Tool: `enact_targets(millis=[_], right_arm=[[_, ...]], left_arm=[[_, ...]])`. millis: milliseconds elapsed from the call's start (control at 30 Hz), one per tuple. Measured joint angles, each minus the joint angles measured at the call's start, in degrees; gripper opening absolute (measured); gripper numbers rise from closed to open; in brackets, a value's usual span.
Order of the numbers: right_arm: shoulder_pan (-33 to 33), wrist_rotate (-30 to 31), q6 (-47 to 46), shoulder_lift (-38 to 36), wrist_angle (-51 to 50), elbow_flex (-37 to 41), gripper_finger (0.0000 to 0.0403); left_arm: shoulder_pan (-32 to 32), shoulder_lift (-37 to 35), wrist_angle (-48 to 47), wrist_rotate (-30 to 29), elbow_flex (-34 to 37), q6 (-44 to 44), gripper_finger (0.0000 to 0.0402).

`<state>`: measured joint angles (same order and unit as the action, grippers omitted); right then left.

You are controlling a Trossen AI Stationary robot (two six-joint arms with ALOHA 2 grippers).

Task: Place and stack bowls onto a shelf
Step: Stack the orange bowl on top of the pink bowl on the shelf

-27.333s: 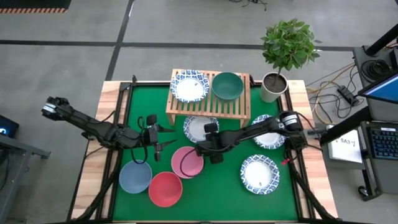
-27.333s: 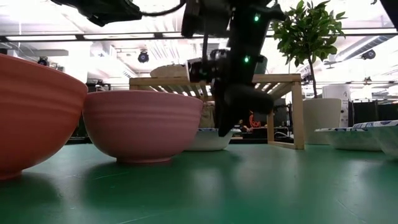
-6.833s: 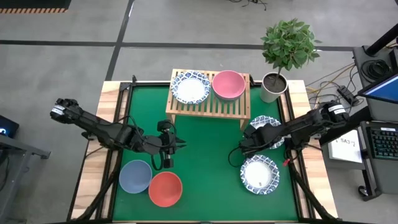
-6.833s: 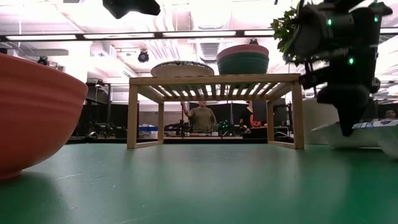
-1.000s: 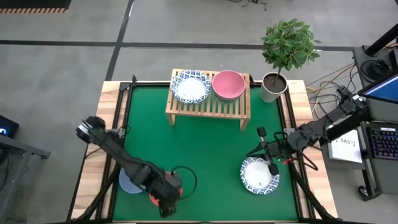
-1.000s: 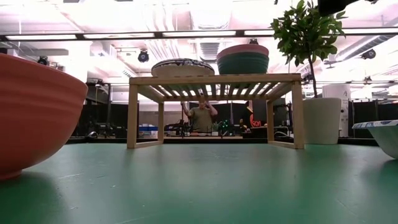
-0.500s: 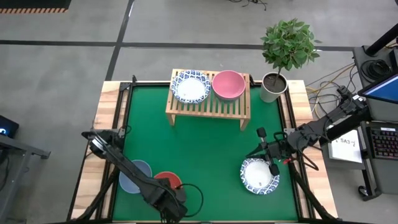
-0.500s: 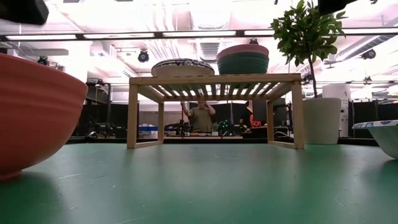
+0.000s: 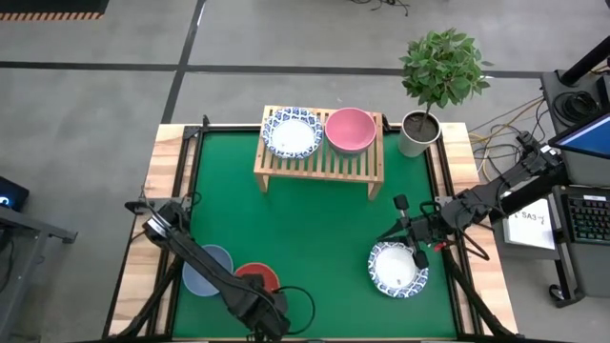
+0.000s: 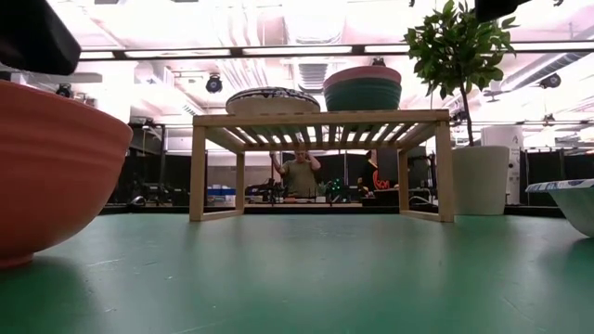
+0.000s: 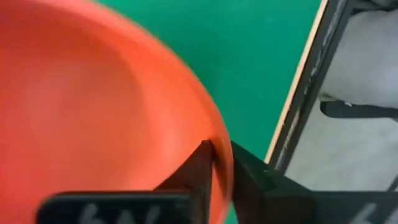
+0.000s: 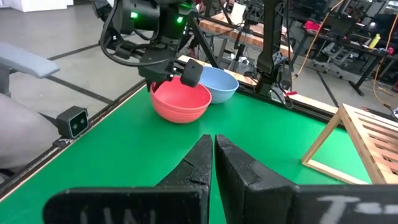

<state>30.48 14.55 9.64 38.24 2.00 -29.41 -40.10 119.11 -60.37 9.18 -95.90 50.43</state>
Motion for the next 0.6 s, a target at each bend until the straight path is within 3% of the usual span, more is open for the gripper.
enact_targets(millis=[167, 300, 600], right_arm=[[0.0, 0.0, 0.0, 0.0, 0.0, 0.0, 0.0009], [0.0, 0.0, -0.5, 0.0, 0.0, -0.1, 0.0009], [0.0, 0.0, -2.3, 0.0, 0.0, -0.1, 0.0009]], left_arm=[[0.2, -0.7, -1.3, 3.1, -1.7, 0.2, 0.0008], [1.0, -0.7, -6.3, 2.1, -8.8, -3.4, 0.0001], [6.8, -1.0, -17.2, -20.8, -32.6, -24.7, 0.0000]])
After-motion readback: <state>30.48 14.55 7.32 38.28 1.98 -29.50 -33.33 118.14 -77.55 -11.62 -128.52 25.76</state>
